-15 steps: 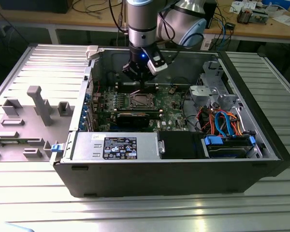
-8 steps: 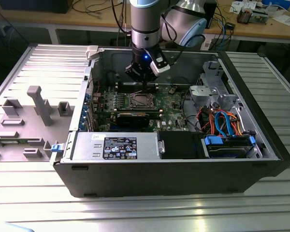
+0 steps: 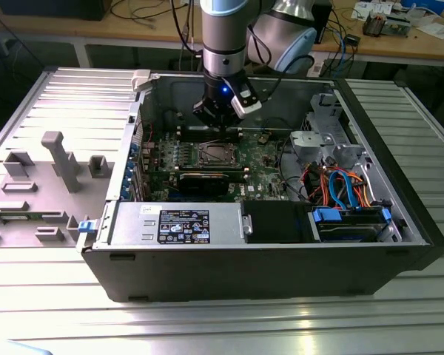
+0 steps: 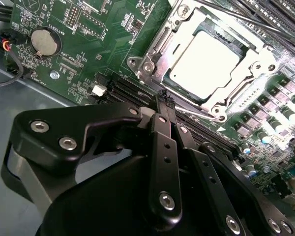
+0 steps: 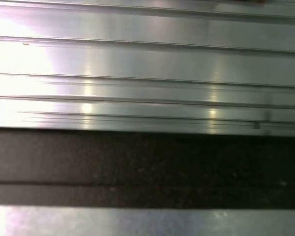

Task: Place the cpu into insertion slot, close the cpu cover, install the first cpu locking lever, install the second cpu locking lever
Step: 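Install the first cpu locking lever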

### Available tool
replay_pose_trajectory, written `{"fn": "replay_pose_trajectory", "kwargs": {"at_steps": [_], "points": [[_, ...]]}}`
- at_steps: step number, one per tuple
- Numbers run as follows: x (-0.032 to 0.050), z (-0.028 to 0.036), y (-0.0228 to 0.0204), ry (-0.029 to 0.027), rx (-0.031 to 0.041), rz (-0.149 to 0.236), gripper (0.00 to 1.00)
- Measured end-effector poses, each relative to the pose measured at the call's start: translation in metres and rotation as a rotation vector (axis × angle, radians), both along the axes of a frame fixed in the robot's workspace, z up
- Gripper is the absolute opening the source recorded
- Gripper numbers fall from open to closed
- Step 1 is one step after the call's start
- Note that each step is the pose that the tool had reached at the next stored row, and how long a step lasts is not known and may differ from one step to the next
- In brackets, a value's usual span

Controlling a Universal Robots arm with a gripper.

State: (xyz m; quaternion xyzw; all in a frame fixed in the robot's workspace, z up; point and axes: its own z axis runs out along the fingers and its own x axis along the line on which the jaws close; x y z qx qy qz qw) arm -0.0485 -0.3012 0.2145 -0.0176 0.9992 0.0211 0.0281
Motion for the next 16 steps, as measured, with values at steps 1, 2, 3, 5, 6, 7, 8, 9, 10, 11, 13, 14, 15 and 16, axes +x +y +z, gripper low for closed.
{"fn": "replay_pose_trajectory", "kwargs": {"at_steps": [1, 2, 3, 5, 6, 7, 8, 9, 10, 11, 13, 14, 15, 16], "points": [[0.0002, -0.0011, 0.0001, 0.0, 0.0, 0.0, 0.11], [0.0004, -0.0016, 0.0001, 0.0001, 0.0, 0.0, 0.11], [0.0007, -0.0021, 0.0001, 0.0, -0.0001, 0.0, 0.11], [0.0019, -0.0037, 0.0002, 0.0, 0.0, 0.0, 0.11], [0.0024, -0.0051, 0.0002, 0.0, 0.0, 0.0, 0.11], [0.0028, -0.0065, 0.0002, 0.0, 0.0, 0.0, 0.11], [0.003, -0.0077, 0.0002, 0.0, 0.0, 0.0, 0.11], [0.0031, -0.0085, 0.0002, 0.0001, -0.0001, 0.0, 0.11], [0.0032, -0.0092, 0.0002, 0.0001, 0.0, 0.0, 0.11], [0.0033, -0.0096, 0.0002, 0.0001, 0.0, 0.0, 0.11], [0.0034, -0.0098, 0.0002, 0.0002, -0.0007, 0.0, 0.11], [0.0034, -0.0097, 0.0002, 0.0002, -0.0008, 0.0, 0.11], [0.0035, -0.0094, 0.0002, 0.0002, -0.001, 0.0, 0.11], [0.0035, -0.0089, 0.0003, 0.0001, -0.0009, 0.0, 0.11]]}}
